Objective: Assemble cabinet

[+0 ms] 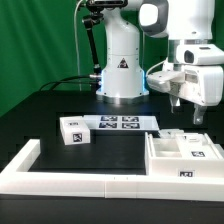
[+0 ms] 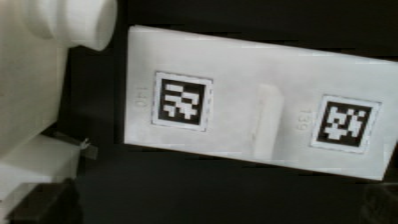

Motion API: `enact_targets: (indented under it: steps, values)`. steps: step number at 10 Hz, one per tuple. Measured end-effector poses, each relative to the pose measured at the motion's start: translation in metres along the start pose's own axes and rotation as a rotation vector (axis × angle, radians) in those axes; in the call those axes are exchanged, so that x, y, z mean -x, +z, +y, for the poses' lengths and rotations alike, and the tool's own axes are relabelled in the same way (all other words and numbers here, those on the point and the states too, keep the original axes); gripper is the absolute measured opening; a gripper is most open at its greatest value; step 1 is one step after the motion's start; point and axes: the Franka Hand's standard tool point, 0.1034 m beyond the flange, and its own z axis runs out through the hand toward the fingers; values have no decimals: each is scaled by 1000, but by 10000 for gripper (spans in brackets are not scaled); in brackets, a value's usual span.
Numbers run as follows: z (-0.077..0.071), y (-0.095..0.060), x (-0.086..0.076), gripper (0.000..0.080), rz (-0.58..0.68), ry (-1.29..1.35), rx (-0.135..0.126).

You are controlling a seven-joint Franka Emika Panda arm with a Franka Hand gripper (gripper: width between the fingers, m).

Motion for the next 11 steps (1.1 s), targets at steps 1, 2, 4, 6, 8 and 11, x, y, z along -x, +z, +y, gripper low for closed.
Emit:
enact_targets:
  steps: [1,2,4,6,8,11]
  values:
    - [-2,3,1,797,3,-7,-5]
    - [-7,11,3,797,9,-9,-21]
    - [-15,24,6,797,23,-5,-40]
    - [-22,34,8,797,33,6,-57]
    - [-29,44,8,797,42,14,-79]
    - [-31,47,7,666,45,17,-86]
